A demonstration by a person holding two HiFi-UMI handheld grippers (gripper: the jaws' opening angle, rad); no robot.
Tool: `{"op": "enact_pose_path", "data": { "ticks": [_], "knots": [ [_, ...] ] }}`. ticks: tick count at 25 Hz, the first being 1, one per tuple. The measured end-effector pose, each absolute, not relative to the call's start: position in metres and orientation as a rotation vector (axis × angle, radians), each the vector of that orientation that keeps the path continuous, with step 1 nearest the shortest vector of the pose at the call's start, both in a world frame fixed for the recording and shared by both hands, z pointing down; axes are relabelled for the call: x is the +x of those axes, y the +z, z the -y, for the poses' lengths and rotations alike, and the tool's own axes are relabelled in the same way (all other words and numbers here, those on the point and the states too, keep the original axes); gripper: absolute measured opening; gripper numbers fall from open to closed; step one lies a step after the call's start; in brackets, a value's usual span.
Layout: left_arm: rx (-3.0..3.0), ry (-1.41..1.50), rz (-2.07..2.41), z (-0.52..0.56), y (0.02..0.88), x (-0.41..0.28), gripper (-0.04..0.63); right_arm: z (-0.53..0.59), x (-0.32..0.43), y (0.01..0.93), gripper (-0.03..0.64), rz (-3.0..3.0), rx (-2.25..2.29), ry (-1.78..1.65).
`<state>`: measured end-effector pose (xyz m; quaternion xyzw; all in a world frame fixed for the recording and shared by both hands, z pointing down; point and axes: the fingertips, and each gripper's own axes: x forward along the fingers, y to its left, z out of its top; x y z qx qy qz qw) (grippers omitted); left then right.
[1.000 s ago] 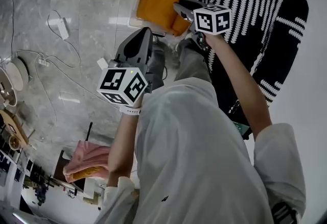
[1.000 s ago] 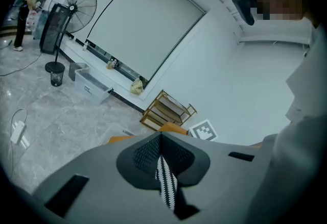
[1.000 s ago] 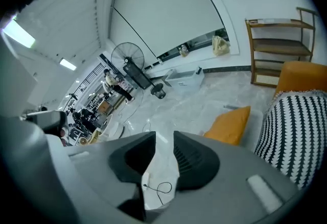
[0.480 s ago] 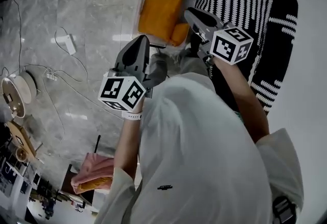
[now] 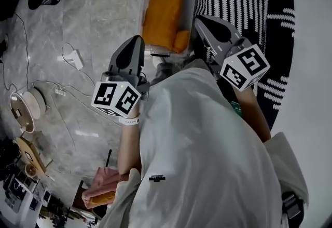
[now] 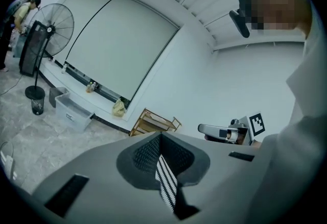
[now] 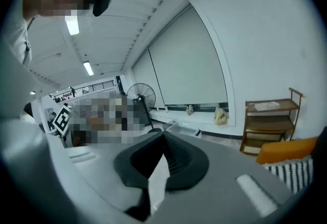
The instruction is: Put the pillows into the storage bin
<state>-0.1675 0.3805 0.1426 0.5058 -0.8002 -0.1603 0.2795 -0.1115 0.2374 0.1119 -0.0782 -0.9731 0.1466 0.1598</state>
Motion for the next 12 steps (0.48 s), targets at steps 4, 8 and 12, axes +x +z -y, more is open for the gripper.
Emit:
{"op": "enact_pose_path", "data": {
  "ticks": [4, 8, 12],
  "knots": [
    [1.422, -0.388, 2.140, -0.378, 0.114, -0.169, 0.008, -0.232, -0.098, 0.075, 0.011, 2.847, -0.190, 0.341],
    [1.489, -0.360, 2.179, -0.378, 0.081, -0.167, 0.008, -0.232, -0.084, 0.042, 0.011, 2.908, -0.154, 0.237],
    [1.537, -0.379, 2.210, -0.386, 0.052, -0.163, 0.008, -0.237, -0.073, 0.015, 0.011, 2.937, -0.090, 0.163]
  ]
}}
